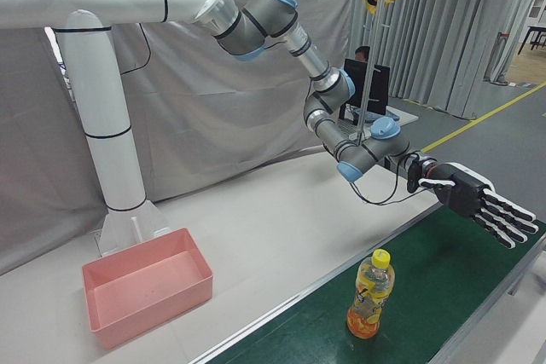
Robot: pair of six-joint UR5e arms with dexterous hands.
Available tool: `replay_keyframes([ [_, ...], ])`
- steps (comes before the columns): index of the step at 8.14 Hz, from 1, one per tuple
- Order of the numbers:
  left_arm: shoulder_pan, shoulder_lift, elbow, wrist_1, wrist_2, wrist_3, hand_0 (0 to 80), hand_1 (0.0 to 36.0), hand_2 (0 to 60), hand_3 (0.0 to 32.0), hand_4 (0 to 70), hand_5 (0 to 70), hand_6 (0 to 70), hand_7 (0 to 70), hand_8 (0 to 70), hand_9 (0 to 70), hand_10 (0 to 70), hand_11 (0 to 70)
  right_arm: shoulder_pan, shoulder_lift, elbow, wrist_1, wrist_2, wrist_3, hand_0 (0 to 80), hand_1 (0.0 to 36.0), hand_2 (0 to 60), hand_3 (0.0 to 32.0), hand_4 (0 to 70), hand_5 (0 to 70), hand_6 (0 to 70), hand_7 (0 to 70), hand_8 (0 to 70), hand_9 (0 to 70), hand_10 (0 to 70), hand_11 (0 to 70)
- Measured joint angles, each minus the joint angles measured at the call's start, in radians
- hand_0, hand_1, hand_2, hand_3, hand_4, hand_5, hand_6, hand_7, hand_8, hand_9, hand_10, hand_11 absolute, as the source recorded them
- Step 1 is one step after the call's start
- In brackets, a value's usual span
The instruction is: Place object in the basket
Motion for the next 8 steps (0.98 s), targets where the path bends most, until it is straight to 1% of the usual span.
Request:
replay_keyframes([
  [1,0.0,0.004,0.0,-0.003,0.0,0.0,49.0,7.6,0.0,0.4,0.0,3.4,0.0,0.0,4.3,5.3,5.3,9.0,0.0,0.0,0.0,0.0,-0.001,0.0,0.0,0.0,0.0,0.0,0.0,0.0,0.0,0.0,0.0,0.0,0.0,0.0],
  [2,0.0,0.009,0.0,-0.009,0.0,0.0,48.3,3.2,0.0,0.6,0.0,3.3,0.0,0.0,4.4,5.5,4.9,8.2,0.0,0.0,0.0,0.0,0.0,0.0,0.0,0.0,0.0,0.0,0.0,0.0,0.0,0.0,0.0,0.0,0.0,0.0],
  [3,0.0,0.016,-0.001,-0.015,0.0,0.0,48.9,9.7,0.0,0.4,0.0,4.0,0.0,0.0,4.3,5.2,4.9,8.7,0.0,0.0,0.0,0.0,0.0,0.0,0.0,0.0,0.0,0.0,0.0,0.0,0.0,0.0,0.0,0.0,0.0,0.0],
  [4,0.001,0.02,-0.009,-0.018,0.0,0.002,50.9,14.7,0.0,0.0,1.4,4.0,0.0,0.0,4.9,5.9,5.2,9.4,0.0,0.0,0.001,0.0,0.0,0.0,0.0,0.0,0.0,0.0,0.0,0.0,0.0,0.0,0.0,0.0,0.0,0.0],
  [5,0.004,0.022,-0.023,-0.015,0.0,0.007,53.5,17.9,0.6,0.0,3.4,4.1,0.0,0.0,4.9,5.7,5.5,10.2,0.0,0.0,0.001,0.0,0.0,0.0,0.0,0.0,0.0,0.0,0.0,0.0,0.0,0.0,0.0,0.0,0.0,0.0],
  [6,0.012,0.02,-0.063,0.02,-0.001,0.028,54.2,18.9,2.5,0.0,4.7,4.4,0.0,0.0,5.1,6.1,5.9,10.8,0.0,0.0,0.001,0.0,0.0,0.0,0.0,0.0,0.0,0.0,0.0,0.0,0.0,0.0,0.0,0.0,0.0,0.0],
  [7,0.026,0.019,-0.128,0.08,-0.003,0.069,52.5,17.1,1.0,0.0,5.6,4.4,0.0,0.0,5.0,6.1,6.7,11.8,0.0,0.0,0.001,0.0,0.0,0.0,0.0,0.0,0.0,0.0,0.0,0.0,0.0,0.0,0.0,0.0,0.0,0.0],
  [8,0.045,0.016,-0.177,0.127,-0.009,0.099,53.0,17.3,0.7,0.0,5.2,4.2,0.0,0.0,5.0,6.1,7.1,12.4,0.0,0.0,0.001,0.0,-0.001,0.0,0.0,0.0,0.0,0.0,0.0,0.0,0.0,0.0,0.0,0.0,0.0,0.0],
])
